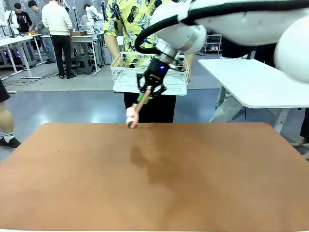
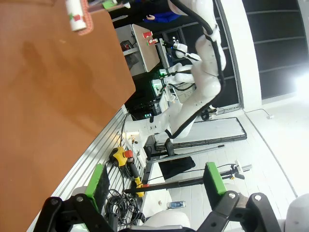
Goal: Clean the table.
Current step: Clean the table with the Lint Roller when the human lifts the Dish drying rack, then place the Lint Roller down when the Dish drying rack is positioned in the middle of the table.
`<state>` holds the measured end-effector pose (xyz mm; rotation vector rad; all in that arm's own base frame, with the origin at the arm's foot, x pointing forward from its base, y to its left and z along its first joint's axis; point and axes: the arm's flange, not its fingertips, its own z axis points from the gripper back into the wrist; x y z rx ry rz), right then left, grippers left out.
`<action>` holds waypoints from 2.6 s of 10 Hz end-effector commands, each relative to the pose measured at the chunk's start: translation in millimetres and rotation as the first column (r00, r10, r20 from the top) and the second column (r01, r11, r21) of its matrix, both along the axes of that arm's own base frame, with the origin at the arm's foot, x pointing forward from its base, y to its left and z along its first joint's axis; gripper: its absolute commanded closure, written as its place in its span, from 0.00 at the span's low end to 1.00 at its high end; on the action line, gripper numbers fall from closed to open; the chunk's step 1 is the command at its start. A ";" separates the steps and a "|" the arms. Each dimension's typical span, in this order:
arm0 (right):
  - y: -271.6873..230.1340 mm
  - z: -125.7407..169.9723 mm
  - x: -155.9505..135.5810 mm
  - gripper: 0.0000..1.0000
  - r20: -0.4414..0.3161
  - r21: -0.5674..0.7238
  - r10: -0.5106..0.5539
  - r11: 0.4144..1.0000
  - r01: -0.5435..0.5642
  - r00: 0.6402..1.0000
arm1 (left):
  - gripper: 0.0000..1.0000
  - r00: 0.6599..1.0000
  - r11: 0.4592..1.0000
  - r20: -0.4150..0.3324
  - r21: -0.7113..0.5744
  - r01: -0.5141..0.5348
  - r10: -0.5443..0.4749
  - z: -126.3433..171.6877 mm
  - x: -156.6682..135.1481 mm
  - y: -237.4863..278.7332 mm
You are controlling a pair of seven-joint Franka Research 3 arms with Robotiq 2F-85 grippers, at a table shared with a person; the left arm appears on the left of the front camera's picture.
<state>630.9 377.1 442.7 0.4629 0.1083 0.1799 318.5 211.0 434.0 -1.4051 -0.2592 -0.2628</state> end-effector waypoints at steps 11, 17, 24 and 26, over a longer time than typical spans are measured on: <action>-254.6 83.2 -186.7 0.79 0.169 -0.359 -0.179 0.905 0.230 0.969 | 0.00 1.000 1.000 0.006 -0.003 -0.004 0.004 1.1 -1.4 1.9; -286.5 85.3 -181.9 0.79 0.152 -0.407 -0.157 0.890 0.207 0.976 | 0.00 1.000 1.000 0.006 -0.003 -0.004 0.004 1.1 -1.4 1.9; -286.5 85.3 -181.9 0.79 0.152 -0.407 -0.157 0.890 0.207 0.976 | 0.00 1.000 1.000 0.006 -0.003 -0.004 0.004 1.1 -1.4 1.9; -286.5 85.3 -181.9 0.79 0.152 -0.407 -0.157 0.890 0.207 0.976 | 0.00 1.000 1.000 0.006 -0.003 -0.004 0.004 1.1 -1.4 1.9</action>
